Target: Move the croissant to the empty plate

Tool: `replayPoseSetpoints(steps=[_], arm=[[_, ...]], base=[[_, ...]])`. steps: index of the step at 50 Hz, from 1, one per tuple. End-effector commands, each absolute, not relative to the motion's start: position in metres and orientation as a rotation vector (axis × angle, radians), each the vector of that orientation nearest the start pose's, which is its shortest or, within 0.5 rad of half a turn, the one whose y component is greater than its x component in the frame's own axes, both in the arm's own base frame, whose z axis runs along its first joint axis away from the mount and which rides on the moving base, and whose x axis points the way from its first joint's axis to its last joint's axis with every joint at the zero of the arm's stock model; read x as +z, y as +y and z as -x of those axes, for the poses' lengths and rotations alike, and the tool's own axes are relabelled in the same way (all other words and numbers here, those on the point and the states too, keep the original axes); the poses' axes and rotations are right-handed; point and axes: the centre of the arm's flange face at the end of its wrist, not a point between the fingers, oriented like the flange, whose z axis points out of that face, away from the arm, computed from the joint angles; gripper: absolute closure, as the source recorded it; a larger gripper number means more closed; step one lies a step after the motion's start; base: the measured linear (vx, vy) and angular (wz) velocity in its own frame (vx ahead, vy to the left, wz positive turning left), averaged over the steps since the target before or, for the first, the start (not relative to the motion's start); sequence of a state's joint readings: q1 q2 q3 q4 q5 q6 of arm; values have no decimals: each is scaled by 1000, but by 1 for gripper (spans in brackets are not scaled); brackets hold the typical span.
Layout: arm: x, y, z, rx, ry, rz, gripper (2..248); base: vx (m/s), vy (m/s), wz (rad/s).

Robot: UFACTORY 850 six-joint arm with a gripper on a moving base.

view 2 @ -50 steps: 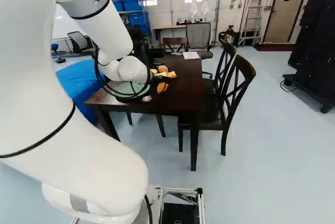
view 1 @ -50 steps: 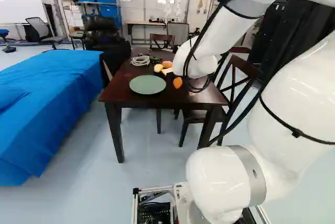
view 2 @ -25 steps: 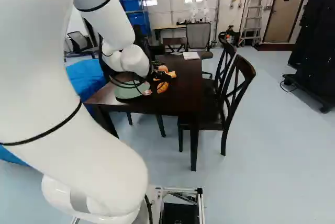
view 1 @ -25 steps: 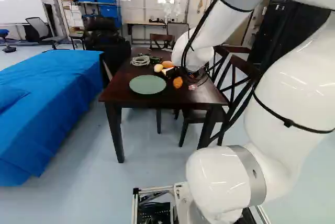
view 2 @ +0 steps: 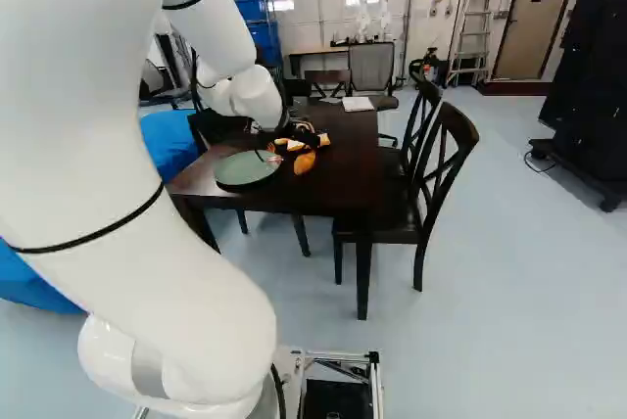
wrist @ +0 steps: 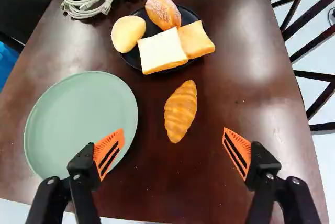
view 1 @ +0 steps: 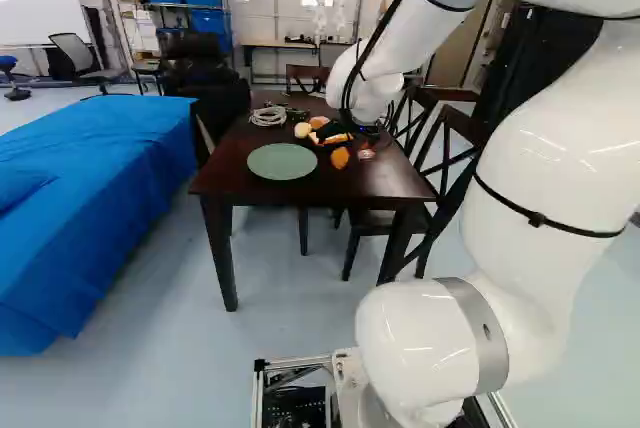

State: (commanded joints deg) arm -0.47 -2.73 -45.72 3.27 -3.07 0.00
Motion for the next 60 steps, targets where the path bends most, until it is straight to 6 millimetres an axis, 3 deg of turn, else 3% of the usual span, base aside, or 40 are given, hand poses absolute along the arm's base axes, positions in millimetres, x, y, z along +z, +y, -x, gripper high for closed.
replayPoseSetpoints(steps=[12, 40, 60], arm=[[486, -3, -491, -1004, 104, 2947, 3], [477, -3, -534, -781, 101, 3008, 3], [471, -16, -561, -626, 133, 3043, 3]], base=[[0, 0, 0], [0, 0, 0], [0, 0, 0]])
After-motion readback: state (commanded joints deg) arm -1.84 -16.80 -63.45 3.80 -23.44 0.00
